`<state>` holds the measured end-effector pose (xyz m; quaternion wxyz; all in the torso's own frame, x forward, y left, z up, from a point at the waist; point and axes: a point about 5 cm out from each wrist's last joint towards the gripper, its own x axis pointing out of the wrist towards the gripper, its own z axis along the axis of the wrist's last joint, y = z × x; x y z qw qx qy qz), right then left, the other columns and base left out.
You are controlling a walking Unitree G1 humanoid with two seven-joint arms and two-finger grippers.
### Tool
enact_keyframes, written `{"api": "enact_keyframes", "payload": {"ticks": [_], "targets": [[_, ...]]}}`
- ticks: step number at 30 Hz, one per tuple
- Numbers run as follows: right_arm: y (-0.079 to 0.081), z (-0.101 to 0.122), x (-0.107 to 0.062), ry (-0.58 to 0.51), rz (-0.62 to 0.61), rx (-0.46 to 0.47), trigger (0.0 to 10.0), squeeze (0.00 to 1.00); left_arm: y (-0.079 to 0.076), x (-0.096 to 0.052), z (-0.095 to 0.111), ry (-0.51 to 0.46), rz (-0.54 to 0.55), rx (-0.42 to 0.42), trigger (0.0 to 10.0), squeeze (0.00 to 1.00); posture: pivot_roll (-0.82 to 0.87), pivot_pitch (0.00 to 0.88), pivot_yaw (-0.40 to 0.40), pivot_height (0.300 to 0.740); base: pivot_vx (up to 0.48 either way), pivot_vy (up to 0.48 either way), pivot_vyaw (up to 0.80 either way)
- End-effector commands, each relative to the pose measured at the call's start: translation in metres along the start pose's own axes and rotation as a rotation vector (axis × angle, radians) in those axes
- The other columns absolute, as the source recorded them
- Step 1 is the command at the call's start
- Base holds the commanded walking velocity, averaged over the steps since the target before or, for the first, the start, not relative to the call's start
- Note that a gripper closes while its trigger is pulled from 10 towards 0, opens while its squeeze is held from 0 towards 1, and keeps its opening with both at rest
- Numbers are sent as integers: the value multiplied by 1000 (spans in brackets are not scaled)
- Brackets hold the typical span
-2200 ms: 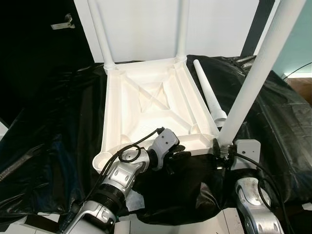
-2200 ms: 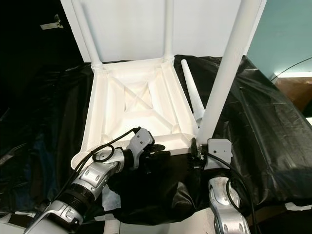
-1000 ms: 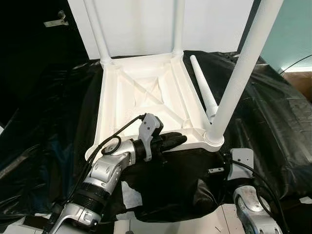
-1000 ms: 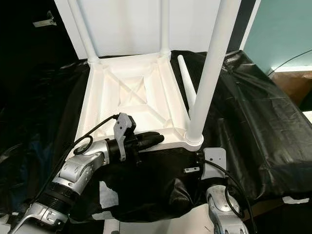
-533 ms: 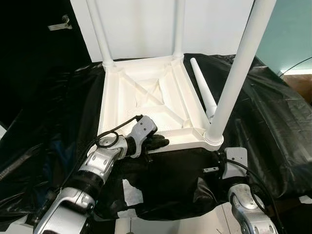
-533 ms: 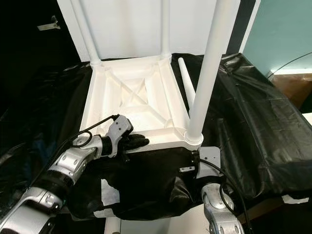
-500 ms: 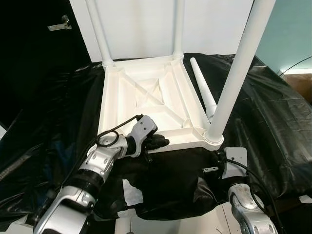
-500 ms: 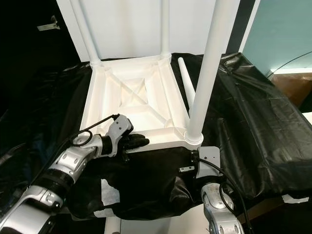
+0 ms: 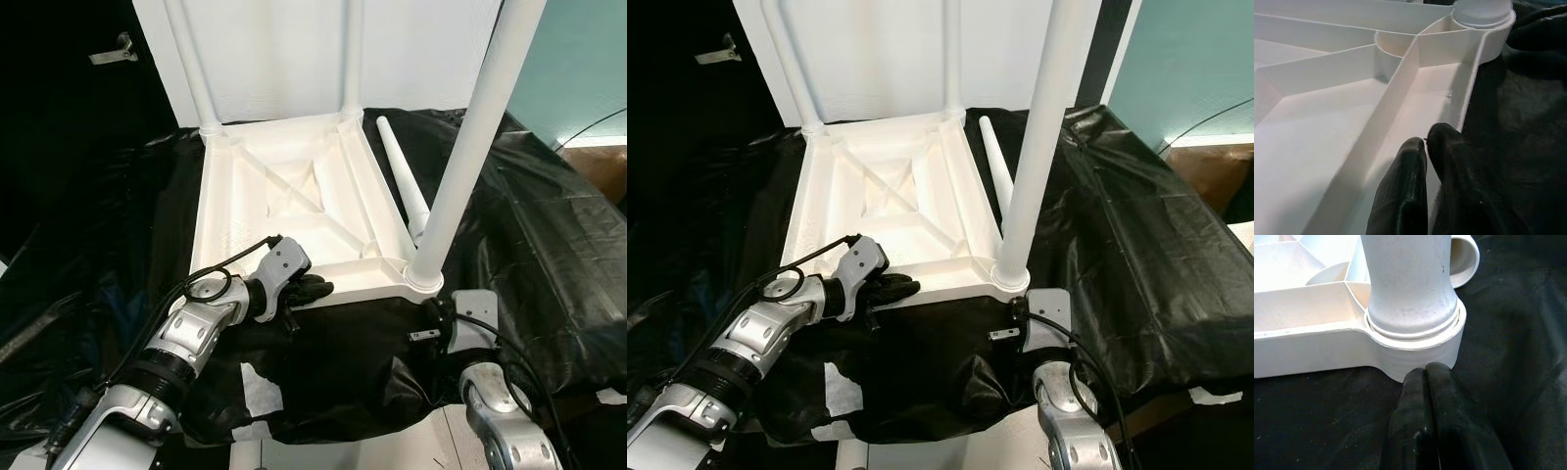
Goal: Building children table
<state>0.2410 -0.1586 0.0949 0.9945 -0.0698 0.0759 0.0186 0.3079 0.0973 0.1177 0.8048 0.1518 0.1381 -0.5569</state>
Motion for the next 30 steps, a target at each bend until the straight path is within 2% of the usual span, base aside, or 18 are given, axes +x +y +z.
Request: {"api": "enact_keyframes", "payload": {"ticks": [1,9,14,15,17,19,20,24,27,30], "targets": [[-11,3,7,-3,-39,-12,10000,0,-36,2,-21,88,-445,-61,10000,0,-122,6,35,740,0,0,0],[-23,15,24,-44,-54,-56,10000,0,-50,9,-16,54,-514,-124,10000,0,-121,11,39,740,0,0,0],[-28,19,31,-48,-61,-61,10000,0,-51,11,-17,49,-498,-120,10000,0,-121,12,40,740,0,0,0],[-28,21,32,-52,-56,-60,10000,0,-48,13,-17,39,-458,-103,10000,0,-120,13,41,740,0,0,0],[-28,21,32,-52,-56,-60,10000,0,-48,13,-17,39,-458,-103,10000,0,-120,13,41,740,0,0,0],[-24,19,33,-42,-28,-62,10000,0,-37,17,-13,14,-361,-99,10000,0,-117,12,39,740,0,0,0],[-18,13,31,-21,-1,-61,10000,0,-28,17,-9,0,-299,-92,10000,0,-112,11,36,740,0,0,0],[-14,10,30,-12,11,-58,10000,0,-24,16,-6,-12,-272,-85,10000,0,-114,10,35,740,0,0,0],[-4,5,28,4,44,-44,10000,0,-12,6,10,-103,-229,-96,10000,0,-118,9,36,740,0,0,0],[-2,5,27,9,51,-42,10000,0,-10,2,17,-141,-232,-100,10000,0,-118,9,36,740,0,0,0]]}}
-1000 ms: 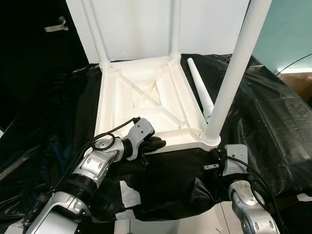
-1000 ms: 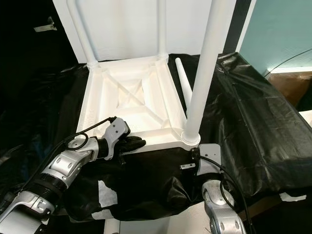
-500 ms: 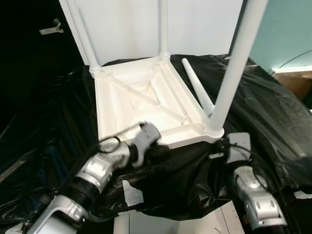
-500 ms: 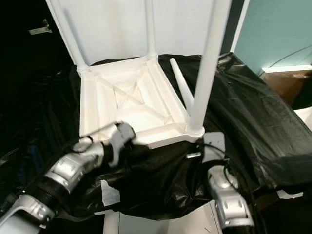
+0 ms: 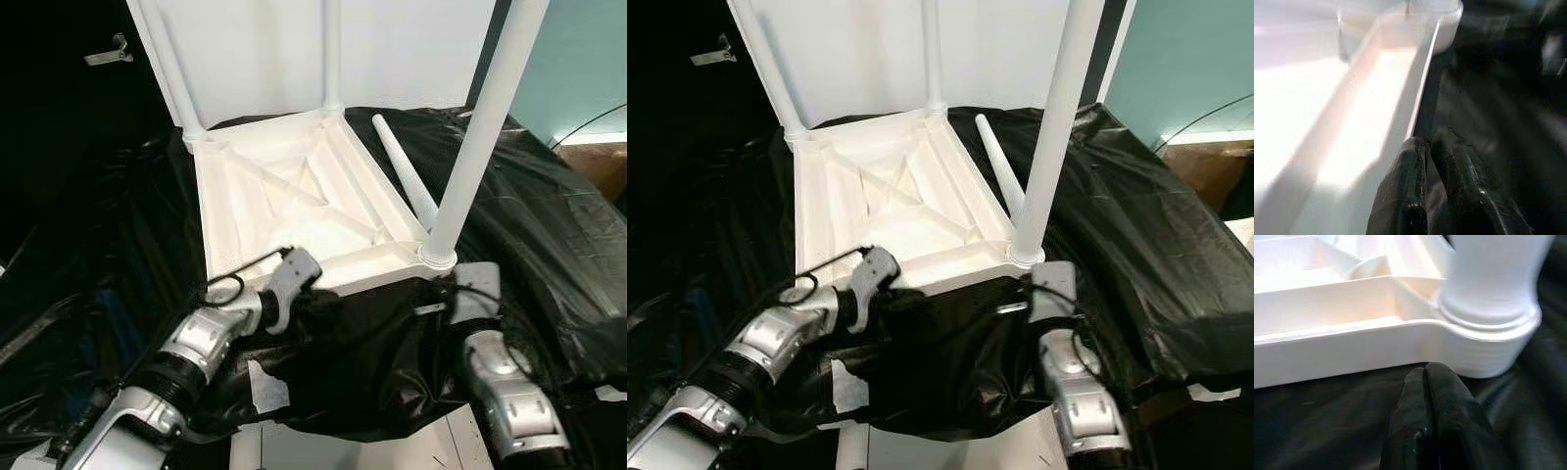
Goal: Building children table
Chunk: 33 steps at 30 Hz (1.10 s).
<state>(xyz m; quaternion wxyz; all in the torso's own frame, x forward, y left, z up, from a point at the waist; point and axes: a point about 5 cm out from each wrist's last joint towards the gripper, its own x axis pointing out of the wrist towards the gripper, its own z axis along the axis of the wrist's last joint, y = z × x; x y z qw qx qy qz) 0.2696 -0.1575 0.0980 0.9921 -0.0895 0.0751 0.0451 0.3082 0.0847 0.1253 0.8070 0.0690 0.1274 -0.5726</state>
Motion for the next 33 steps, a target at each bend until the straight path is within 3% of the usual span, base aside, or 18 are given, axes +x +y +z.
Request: {"api": "enact_keyframes", "payload": {"ticks": [1,5,7,8,12,18,25,30,33], "targets": [[0,-4,-1,17,7,3,10000,0,-8,-9,14,-63,-217,5,10000,0,-121,8,36,740,0,0,0],[2,-7,-2,28,16,5,10000,0,-10,-20,32,-153,-278,10,10000,0,-121,8,34,740,0,0,0],[2,-7,-2,28,16,5,10000,0,-10,-20,32,-153,-278,10,10000,0,-121,8,34,740,0,0,0],[3,-8,-3,32,21,6,10000,0,-7,-22,32,-136,-268,30,10000,0,-119,7,34,740,0,0,0],[7,-8,-2,36,35,7,10000,0,14,-15,-6,172,-89,127,10000,0,-117,8,32,740,0,0,0],[2,-4,2,25,33,-3,10000,0,7,-18,-17,261,-160,127,10000,0,-116,2,32,740,0,0,0],[-3,1,8,13,31,-8,10000,0,7,-15,-29,356,-141,122,10000,0,-111,0,33,740,0,0,0],[-12,9,23,-3,31,-33,10000,0,-15,-15,-34,372,-354,100,10000,0,-104,0,36,740,0,0,0],[-16,12,34,-2,27,-56,10000,0,-24,-12,-35,364,-420,93,10000,0,-104,0,36,740,0,0,0]]}}
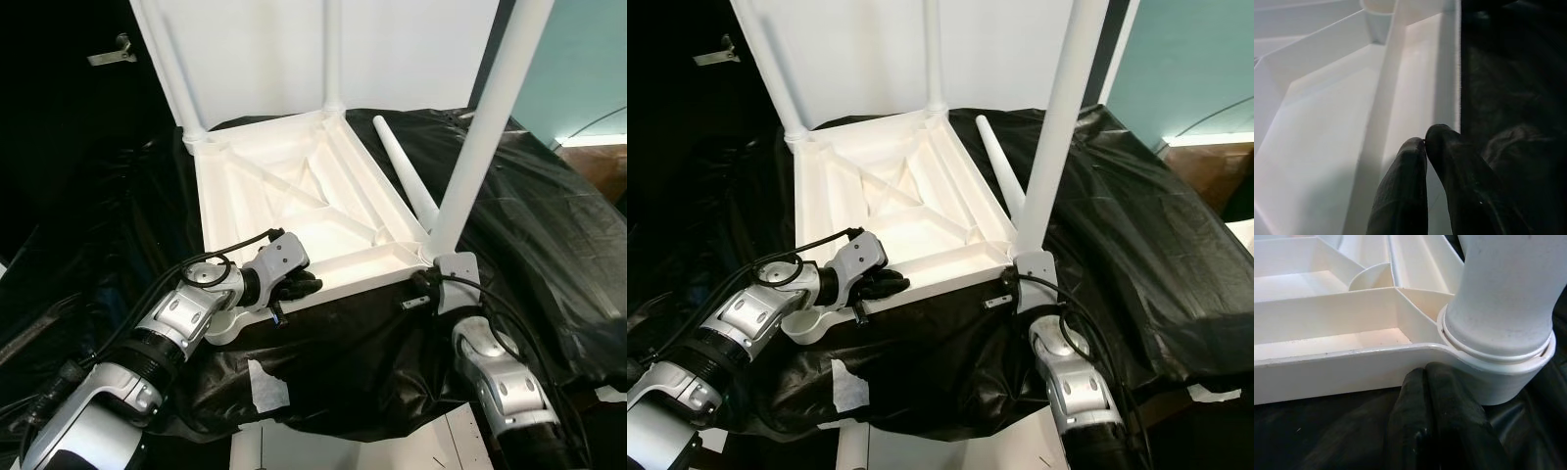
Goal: Building children table
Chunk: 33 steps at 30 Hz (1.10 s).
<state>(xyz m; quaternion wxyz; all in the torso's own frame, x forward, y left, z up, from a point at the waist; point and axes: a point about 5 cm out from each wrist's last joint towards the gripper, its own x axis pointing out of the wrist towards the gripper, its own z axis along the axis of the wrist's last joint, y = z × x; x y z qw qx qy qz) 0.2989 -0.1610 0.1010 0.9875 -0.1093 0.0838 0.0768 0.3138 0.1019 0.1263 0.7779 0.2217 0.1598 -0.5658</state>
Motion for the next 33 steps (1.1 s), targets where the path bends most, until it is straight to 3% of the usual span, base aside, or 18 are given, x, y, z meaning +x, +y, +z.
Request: {"api": "enact_keyframes", "payload": {"ticks": [1,4,6,18,22,24,26,31,33], "targets": [[-10,5,6,-15,-35,-12,10000,0,-41,8,-23,85,-452,-62,10000,0,-104,0,36,740,0,0,0],[-12,7,10,-16,-35,-24,10000,0,-44,9,-22,79,-470,-66,10000,0,-94,0,37,740,0,0,0],[-13,17,23,-33,-16,-46,10000,0,-52,15,-23,76,-510,-82,10000,0,-82,8,39,740,0,0,0],[-5,26,37,-55,-8,-44,10000,0,-64,24,-20,30,-527,-115,10000,0,-87,17,50,740,0,0,0],[6,23,37,-59,14,-6,10000,0,-48,23,-3,-60,-434,-117,10000,0,-90,12,43,740,0,0,0],[6,23,37,-59,14,-6,10000,0,-48,23,-3,-60,-434,-117,10000,0,-90,12,43,740,0,0,0],[11,14,26,-44,8,33,10000,0,-40,9,10,-130,-424,-105,10000,0,-93,8,42,740,0,0,0],[14,8,19,-35,4,52,10000,0,-36,3,10,-132,-410,-106,10000,0,-102,5,47,740,0,0,0],[19,3,14,-25,5,66,10000,0,-32,4,1,-87,-372,-97,10000,0,-106,4,49,740,0,0,0]]}}
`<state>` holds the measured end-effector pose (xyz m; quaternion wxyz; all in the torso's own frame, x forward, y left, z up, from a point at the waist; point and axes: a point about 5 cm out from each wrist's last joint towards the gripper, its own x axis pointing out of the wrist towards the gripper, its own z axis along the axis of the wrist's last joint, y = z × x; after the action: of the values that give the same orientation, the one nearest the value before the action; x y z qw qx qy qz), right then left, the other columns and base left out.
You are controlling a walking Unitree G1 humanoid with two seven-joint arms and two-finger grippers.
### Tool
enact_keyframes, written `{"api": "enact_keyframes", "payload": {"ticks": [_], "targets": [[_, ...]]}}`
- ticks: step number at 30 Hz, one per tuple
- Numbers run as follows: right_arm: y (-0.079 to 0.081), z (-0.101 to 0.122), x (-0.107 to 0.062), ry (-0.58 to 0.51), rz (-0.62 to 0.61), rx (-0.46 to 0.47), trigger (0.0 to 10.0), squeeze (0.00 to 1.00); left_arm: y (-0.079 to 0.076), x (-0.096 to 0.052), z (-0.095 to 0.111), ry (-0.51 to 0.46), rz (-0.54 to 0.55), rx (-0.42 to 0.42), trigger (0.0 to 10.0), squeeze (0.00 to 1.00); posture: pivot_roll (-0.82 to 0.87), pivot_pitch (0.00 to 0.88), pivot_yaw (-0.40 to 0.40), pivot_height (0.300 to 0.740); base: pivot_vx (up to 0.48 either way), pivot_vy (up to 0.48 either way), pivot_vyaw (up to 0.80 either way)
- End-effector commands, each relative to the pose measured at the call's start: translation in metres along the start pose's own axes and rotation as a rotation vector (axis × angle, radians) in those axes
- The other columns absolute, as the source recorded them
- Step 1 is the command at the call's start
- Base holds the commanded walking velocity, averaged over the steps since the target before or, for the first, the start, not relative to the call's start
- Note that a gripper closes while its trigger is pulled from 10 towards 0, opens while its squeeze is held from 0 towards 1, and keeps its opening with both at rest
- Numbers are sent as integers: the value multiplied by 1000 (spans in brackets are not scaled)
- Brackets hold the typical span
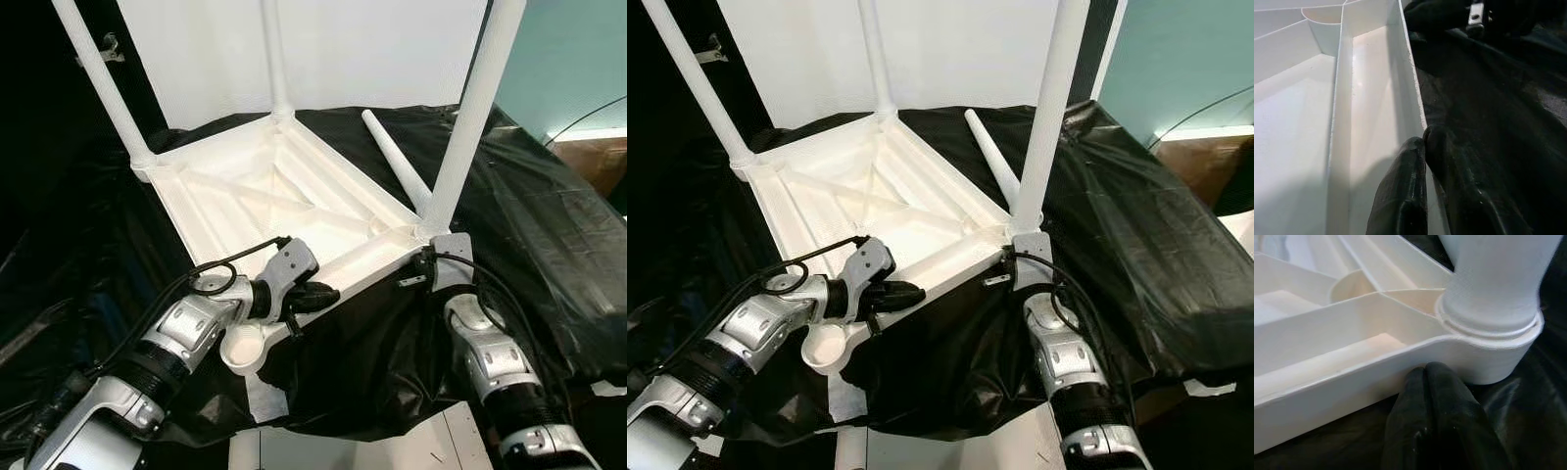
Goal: Building children table
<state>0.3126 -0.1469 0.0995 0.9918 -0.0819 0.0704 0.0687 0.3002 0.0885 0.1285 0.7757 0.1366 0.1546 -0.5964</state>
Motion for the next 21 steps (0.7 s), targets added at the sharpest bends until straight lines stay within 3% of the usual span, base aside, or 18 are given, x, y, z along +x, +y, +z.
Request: {"api": "enact_keyframes", "payload": {"ticks": [1,7,13,21], "targets": [[8,-2,-2,5,20,12,10000,0,-15,-2,-10,47,-295,0,10000,0,-106,4,49,740,0,0,0],[20,-5,-5,13,41,24,10000,0,-5,0,-21,153,-240,23,10000,0,-116,0,55,740,0,0,0],[9,5,14,-5,25,-20,10000,0,-31,4,-28,154,-450,-68,10000,0,-114,0,64,740,0,0,0],[-9,31,38,-44,10,-95,10000,0,-46,21,-26,98,-541,-112,10000,0,-93,0,60,740,0,0,0]]}}
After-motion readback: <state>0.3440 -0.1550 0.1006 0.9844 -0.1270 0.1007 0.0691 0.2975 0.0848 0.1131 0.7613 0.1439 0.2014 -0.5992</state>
